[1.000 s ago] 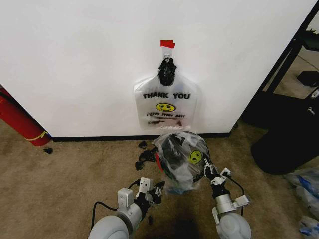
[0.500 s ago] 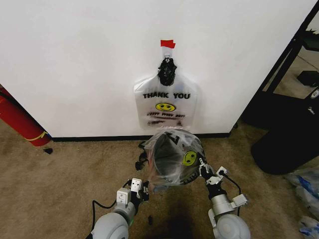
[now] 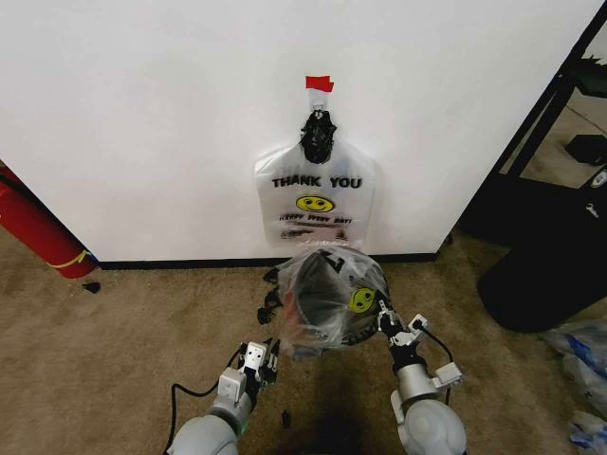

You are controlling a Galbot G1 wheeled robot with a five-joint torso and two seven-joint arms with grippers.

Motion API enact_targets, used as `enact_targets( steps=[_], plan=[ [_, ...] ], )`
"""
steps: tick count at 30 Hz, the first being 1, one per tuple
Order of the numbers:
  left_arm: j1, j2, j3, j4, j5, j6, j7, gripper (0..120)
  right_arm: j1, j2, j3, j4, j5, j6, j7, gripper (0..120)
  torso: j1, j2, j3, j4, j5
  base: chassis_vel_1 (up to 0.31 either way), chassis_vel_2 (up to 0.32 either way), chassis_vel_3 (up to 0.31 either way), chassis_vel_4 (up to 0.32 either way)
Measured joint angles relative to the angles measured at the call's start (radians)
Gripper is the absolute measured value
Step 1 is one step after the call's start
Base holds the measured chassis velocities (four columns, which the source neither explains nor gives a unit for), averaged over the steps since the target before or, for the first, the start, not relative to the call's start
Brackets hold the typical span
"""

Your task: Pick up the garbage bag from the wall and place it over the trash bin.

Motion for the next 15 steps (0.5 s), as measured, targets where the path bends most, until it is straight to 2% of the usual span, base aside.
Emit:
enact_targets(
  steps=[3, 5, 6, 10, 11, 12, 13, 15],
  plan=[
    [0.032, 0.024, -0.014, -0.044, 0.019, -0.001, 0.016, 50, 0.028, 0.019, 0.013, -0.056, 0.002, 0.012, 0.002, 1, 0.0, 0.0, 0.0, 0.0, 0.0, 0.0, 0.0, 0.0, 0.0],
    [0.048, 0.03, -0.019, -0.11, -0.026, -0.014, -0.04, 58, 0.036, 0.021, 0.014, -0.081, -0.009, 0.02, -0.016, 1, 0.0, 0.0, 0.0, 0.0, 0.0, 0.0, 0.0, 0.0, 0.0],
    [0.048, 0.03, -0.019, -0.11, -0.026, -0.014, -0.04, 58, 0.036, 0.021, 0.014, -0.081, -0.009, 0.02, -0.016, 1, 0.0, 0.0, 0.0, 0.0, 0.0, 0.0, 0.0, 0.0, 0.0],
    [0.046, 0.029, -0.008, -0.274, -0.152, -0.042, -0.109, 72, 0.03, 0.015, -0.002, -0.106, -0.081, 0.027, -0.059, 1, 0.0, 0.0, 0.0, 0.0, 0.0001, 0.0, 0.0, 0.0, 0.0],
    [0.037, 0.021, 0.002, -0.334, -0.193, -0.043, -0.11, 73, 0.027, 0.013, -0.01, -0.117, -0.124, 0.037, -0.089, 1, 0.0, 0.0, 0.0, 0.0, 0.0002, 0.0, 0.0, 0.0, 0.0],
    [0.034, 0.017, 0.006, -0.352, -0.206, -0.043, -0.107, 73, 0.026, 0.012, -0.013, -0.122, -0.145, 0.042, -0.102, 1, 0.0, 0.0, 0.0, -0.0001, 0.0003, 0.0, 0.0, 0.0, 0.0],
    [0.025, 0.006, 0.019, -0.386, -0.232, -0.034, -0.097, 69, 0.024, 0.012, -0.019, -0.128, -0.183, 0.054, -0.127, 1, 0.0, 0.0, 0.0, -0.0001, 0.0003, 0.0, 0.0, 0.0, 0.0],
    [0.019, -0.001, 0.029, -0.398, -0.241, -0.025, -0.093, 68, 0.023, 0.012, -0.023, -0.13, -0.208, 0.061, -0.141, 1, 0.0, 0.0, 0.0, -0.0001, 0.0003, 0.0, 0.0, 0.0, 0.0]
  ],
)
